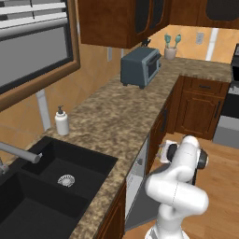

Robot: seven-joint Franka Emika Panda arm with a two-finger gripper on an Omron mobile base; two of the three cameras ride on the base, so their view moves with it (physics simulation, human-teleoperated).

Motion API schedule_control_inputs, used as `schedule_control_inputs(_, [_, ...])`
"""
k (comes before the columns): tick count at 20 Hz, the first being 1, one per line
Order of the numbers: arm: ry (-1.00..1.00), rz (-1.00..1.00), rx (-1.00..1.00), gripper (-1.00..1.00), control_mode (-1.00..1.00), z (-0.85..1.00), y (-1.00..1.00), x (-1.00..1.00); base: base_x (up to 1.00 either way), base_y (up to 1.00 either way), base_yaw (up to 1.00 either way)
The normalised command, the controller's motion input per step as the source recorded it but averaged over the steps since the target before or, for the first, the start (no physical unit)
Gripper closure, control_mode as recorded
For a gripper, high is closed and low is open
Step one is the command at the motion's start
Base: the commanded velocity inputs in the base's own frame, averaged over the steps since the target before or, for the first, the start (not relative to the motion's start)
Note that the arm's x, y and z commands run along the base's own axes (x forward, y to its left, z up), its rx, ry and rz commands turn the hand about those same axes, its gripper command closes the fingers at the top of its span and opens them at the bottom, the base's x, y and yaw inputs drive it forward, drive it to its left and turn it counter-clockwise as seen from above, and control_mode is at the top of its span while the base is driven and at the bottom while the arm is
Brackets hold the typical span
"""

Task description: Pick up the cup and bowl from the counter, place them in the dishwasher, and close the dishwasher door.

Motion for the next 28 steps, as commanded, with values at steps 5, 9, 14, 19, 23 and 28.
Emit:
schedule_control_inputs(5, [0.03,0.02,-0.28,-1.00,-1.00,0.82,-0.03,-1.00,0.00,0.00,0.00])
schedule_control_inputs(9, [-0.04,0.05,-0.36,-1.00,-1.00,0.95,0.00,-1.00,0.00,0.00,0.00])
schedule_control_inputs(14, [-0.20,0.02,-0.31,-1.00,-1.00,0.79,-0.11,-1.00,0.00,0.00,0.00])
schedule_control_inputs(19, [-0.31,0.01,-0.22,-1.00,-1.00,0.40,-0.49,-1.00,0.00,0.00,0.00])
schedule_control_inputs(23, [-0.10,0.00,-0.03,-1.00,-1.00,0.71,-0.55,-1.00,0.00,0.00,0.00])
schedule_control_inputs(28, [0.05,0.00,0.08,-1.00,-1.00,0.40,-0.75,-1.00,0.00,0.00,0.00])
